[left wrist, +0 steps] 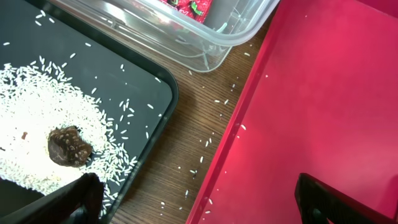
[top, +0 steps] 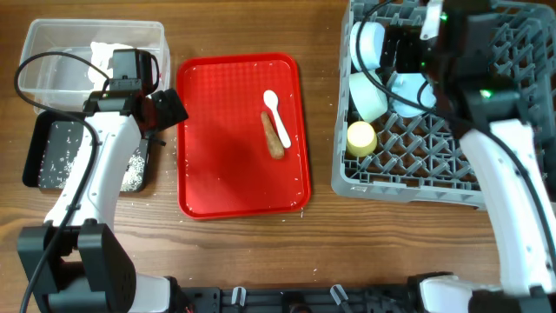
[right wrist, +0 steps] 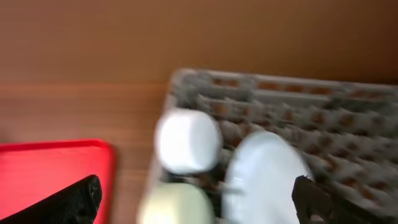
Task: Sort waste into correct bins and load items into the dishwasher rack
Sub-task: 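Carry the plate with the right gripper and stand it in the rack, then reach the left gripper to the red tray and grasp the brown carrot scrap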
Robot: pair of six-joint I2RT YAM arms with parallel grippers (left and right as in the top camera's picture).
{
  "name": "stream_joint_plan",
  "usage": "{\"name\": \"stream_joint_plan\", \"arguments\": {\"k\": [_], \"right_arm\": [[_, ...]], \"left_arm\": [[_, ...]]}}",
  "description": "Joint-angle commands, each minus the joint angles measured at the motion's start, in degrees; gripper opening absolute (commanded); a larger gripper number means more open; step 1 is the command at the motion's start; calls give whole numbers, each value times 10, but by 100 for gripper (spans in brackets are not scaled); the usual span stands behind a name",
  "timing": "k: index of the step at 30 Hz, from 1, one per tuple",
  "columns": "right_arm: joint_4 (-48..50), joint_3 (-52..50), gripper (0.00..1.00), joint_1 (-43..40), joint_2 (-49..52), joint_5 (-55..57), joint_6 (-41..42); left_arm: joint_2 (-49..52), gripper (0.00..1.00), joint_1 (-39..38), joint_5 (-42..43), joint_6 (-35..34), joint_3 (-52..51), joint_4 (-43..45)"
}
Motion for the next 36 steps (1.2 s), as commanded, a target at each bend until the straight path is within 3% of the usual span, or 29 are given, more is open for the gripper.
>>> {"name": "stream_joint_plan", "arguments": {"k": [1,4,9,10,11,15,18,20,23,26,31,36], "right_arm": [[-11,9,100,1,-6,-134,40],[-23,6,100,1,-4,-133,40],[-61,6,100,1,-3,-132,39],[-68,6,100,1,-3,-131,39],[-75,6,100,1,-3,-131,38],[-93,6,100,1,-3,-127,39],[-106,6,100,1,-3,-127,39],[-114,6,100,1,-3,-127,39],[-124,6,100,1,-3,-127,39],[-131,6,100,1,-3,-127,39],[-141,6,100,1,-3,-127,39],[-142,6,100,1,-3,-127,39]], "left_arm": [[-8,100,4,-5,3,4,1],[-8,100,4,-4,3,4,2],[-8,99,2,186,3,3,18],[-5,92,2,215,0,3,30],[-5,100,-4,247,-2,4,42],[-5,99,-33,248,-83,4,57],[-5,99,-111,221,-88,5,84],[4,100,-184,158,-91,5,99],[62,100,-248,125,-152,5,106],[130,99,-272,125,-165,5,133],[196,84,-277,125,-165,5,144],[197,41,-277,125,-164,5,144]]}}
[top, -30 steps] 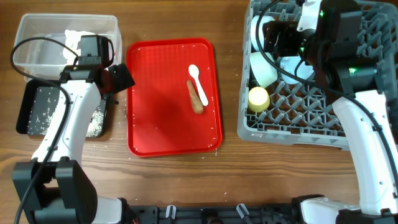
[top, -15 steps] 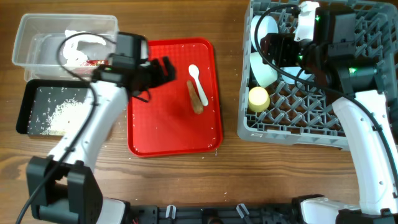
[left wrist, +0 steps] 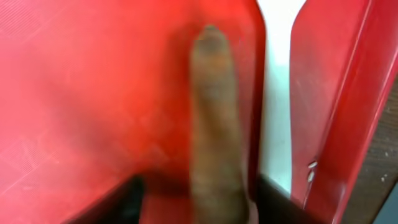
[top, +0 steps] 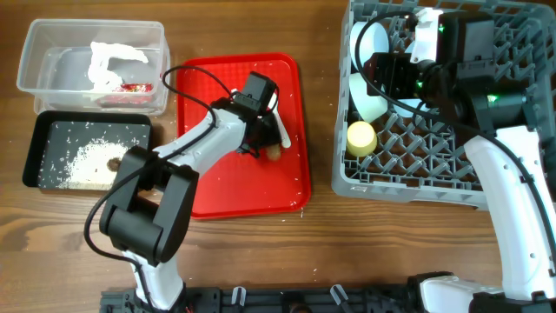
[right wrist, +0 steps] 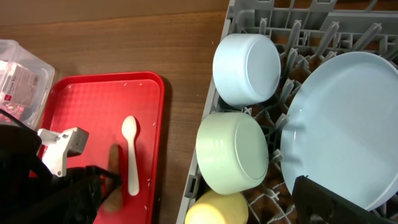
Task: Sort waste into correct bins and load items into the dishwasher rack
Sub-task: 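Reach the left gripper to the red tray and grasp the brown carrot scrap, then carry the carrot scrap left and drop it onto the black tray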
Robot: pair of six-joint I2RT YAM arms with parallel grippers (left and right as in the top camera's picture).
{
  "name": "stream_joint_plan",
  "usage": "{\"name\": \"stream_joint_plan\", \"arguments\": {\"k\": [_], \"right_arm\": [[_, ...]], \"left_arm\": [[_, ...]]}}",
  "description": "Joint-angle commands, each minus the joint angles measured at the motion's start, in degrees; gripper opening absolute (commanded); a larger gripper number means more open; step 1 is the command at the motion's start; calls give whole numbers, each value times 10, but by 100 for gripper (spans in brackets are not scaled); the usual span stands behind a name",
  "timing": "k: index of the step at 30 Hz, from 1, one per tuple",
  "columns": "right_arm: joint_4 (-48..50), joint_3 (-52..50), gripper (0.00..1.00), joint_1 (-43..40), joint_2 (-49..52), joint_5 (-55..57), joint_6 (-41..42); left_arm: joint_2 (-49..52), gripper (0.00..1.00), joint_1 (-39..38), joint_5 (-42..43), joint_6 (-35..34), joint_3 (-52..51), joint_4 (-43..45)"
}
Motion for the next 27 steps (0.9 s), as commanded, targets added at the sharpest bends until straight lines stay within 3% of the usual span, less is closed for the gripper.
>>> {"name": "stream_joint_plan", "arguments": {"k": [1,4,8,10,20,24,27], "right_arm": [[0,1,100,1,4,-7,10],[0,1,100,1,4,-7,10],[1,1,100,1,4,-7,10],[2,1,100,1,4,-7,10],[13,1,100,2,4,-16,12],[18,1,100,3,4,-17,12],[17,1,100,3,4,-30,12]], "left_arm": [[7,34,-1,-8,-5,4,0],[7,15,-1,-8,-5,4,0],[6,11,4,-8,-2,7,-19],[5,4,16,-8,-1,19,-59],[-85,4,152,-38,-1,179,-336],[-116,4,277,-89,-16,179,-375],[-113,4,367,-139,-76,155,-359]]}}
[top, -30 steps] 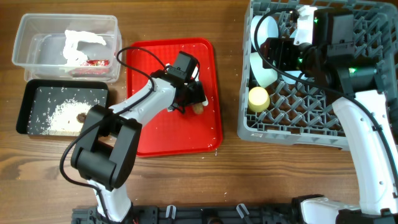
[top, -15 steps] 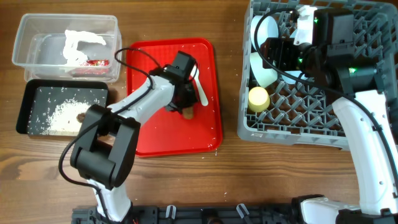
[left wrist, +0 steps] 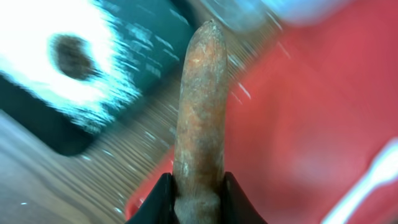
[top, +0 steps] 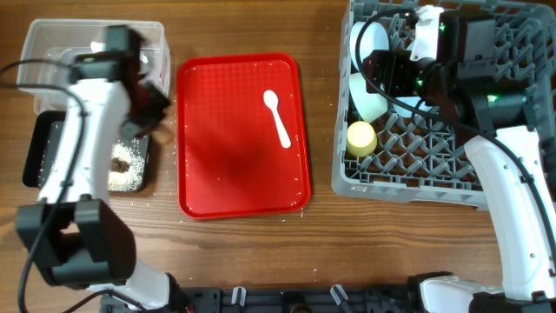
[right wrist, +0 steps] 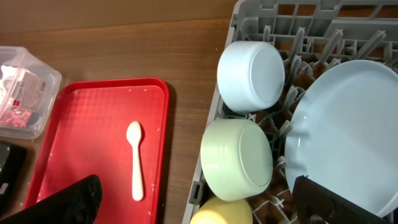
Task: Sort waste into correct bins and load items into the dishwasher rack
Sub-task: 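Carry the carrot scrap left and drop it onto the black tray, then move the right gripper to the red tray and grasp the white spoon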
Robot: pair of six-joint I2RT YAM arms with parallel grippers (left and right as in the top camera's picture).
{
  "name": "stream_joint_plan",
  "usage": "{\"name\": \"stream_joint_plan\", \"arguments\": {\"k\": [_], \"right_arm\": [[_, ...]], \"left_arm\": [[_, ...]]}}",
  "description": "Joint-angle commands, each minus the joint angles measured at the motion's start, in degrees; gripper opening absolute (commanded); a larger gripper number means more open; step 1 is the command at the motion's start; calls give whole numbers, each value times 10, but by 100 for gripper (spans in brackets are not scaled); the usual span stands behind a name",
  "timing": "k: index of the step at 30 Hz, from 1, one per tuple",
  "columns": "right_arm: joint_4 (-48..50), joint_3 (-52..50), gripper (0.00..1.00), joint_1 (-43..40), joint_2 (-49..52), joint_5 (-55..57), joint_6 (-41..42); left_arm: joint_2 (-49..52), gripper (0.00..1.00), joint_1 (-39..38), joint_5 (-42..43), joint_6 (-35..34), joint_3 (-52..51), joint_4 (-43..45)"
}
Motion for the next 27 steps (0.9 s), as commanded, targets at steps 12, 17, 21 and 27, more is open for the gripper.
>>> {"name": "stream_joint_plan", "arguments": {"k": [12,17,21,27], "right_arm": [[50,1,99,42,9,-13,-9],[69,1,100,81,53,0,-9],[139,1,99,127,82,2,-6],[249,1,98,194,177,30,8]], "left_arm": [[-2,4,167,-78,-151,-258,335],[-2,47,167,-98,-148,-280,360],[-26,56,167,-96,-97,-264,344],[-152,75,167,-84,-68,-240,273]]}}
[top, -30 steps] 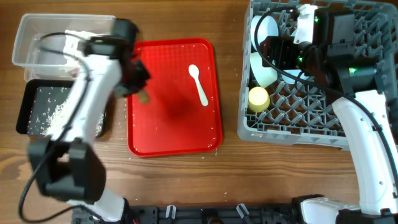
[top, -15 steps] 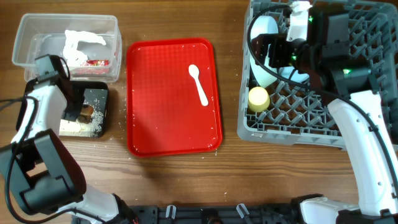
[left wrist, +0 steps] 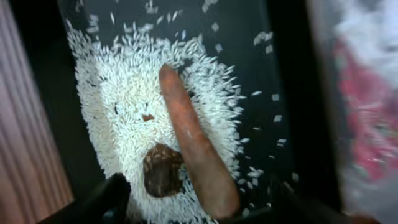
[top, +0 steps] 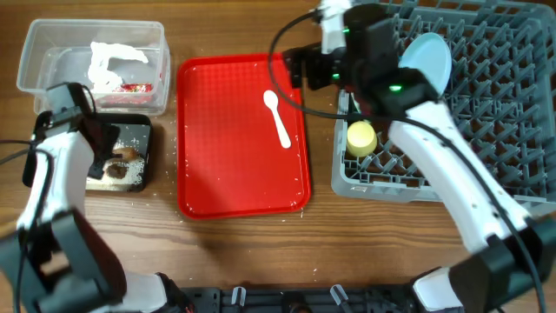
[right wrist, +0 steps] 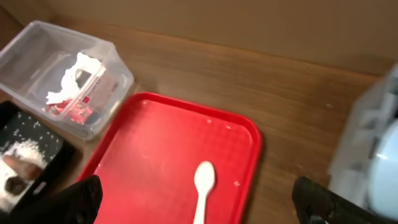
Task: Sort waste into correct bins and load items into the dishwasher rack
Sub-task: 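Move the right gripper to the red tray and grasp the white spoon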
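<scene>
A brown sausage lies on the rice in the black tray, next to a dark lump. My left gripper hangs just above it, open, one finger on each side. Only a white spoon is left on the red tray. The right gripper hovers open over the tray's far right part, with the spoon below and between its fingers. The grey dishwasher rack holds a yellow cup and a blue plate.
A clear plastic bin with paper and wrappers stands behind the black tray. Loose rice grains lie on the wooden table between the two trays. The right arm reaches across the rack's left side.
The sausage was held in my shut left gripper near the red tray's left edge; now it lies on the rice and the gripper is open. The right gripper has moved from the rack to above the spoon.
At first the sausage and spoon lay on the red tray, with my left gripper open by the black tray and my right over the rack. Then the left was at the sausage, then held it near the black tray. Now the sausage rests in the rice.
</scene>
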Robot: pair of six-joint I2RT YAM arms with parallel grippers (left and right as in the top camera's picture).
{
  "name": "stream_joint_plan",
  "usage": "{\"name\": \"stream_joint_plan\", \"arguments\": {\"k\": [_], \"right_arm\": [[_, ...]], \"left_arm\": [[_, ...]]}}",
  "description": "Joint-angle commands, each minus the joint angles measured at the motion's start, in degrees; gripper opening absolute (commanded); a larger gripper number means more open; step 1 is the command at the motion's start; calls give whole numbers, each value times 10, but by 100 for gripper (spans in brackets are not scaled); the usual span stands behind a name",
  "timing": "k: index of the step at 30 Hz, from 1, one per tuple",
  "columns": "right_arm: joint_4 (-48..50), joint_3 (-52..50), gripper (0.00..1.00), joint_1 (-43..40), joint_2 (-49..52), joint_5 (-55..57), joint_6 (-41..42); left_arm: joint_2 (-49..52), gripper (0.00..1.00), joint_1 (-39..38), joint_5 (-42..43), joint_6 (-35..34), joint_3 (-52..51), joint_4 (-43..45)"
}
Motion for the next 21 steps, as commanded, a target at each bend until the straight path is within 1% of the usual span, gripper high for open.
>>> {"name": "stream_joint_plan", "arguments": {"k": [1,3,4,5,6,7,10,12,17,18,19,21], "right_arm": [[45,5,96,25,75,17,8],[50,25,96,27,123,12,8],[37,48,96,27,149,-3,8],[17,73,96,27,168,-10,8],[-6,101,96,27,185,-13,8],[-40,144,96,27,209,-13,6],[-105,224,95,27,263,-13,6],[-118,228,95,27,280,-19,-3],[-161,226,92,31,316,-48,-54],[-160,226,86,36,324,-48,-53],[-150,225,75,38,335,-48,-38],[-137,224,66,38,353,-48,-15]], "left_arm": [[-99,75,1,17,18,18,-39],[-148,76,-1,54,18,18,-64],[-169,77,-3,68,17,18,-74],[-188,81,-6,76,17,18,-82],[-200,89,-9,78,17,18,-89],[-214,100,-12,78,17,18,-99],[-231,100,-13,78,17,18,-118],[-229,100,-13,78,17,18,-118],[-228,100,-13,78,17,18,-118],[-228,100,-13,78,17,18,-118],[-228,100,-13,78,17,18,-118],[-228,100,-13,78,17,18,-118]]}}
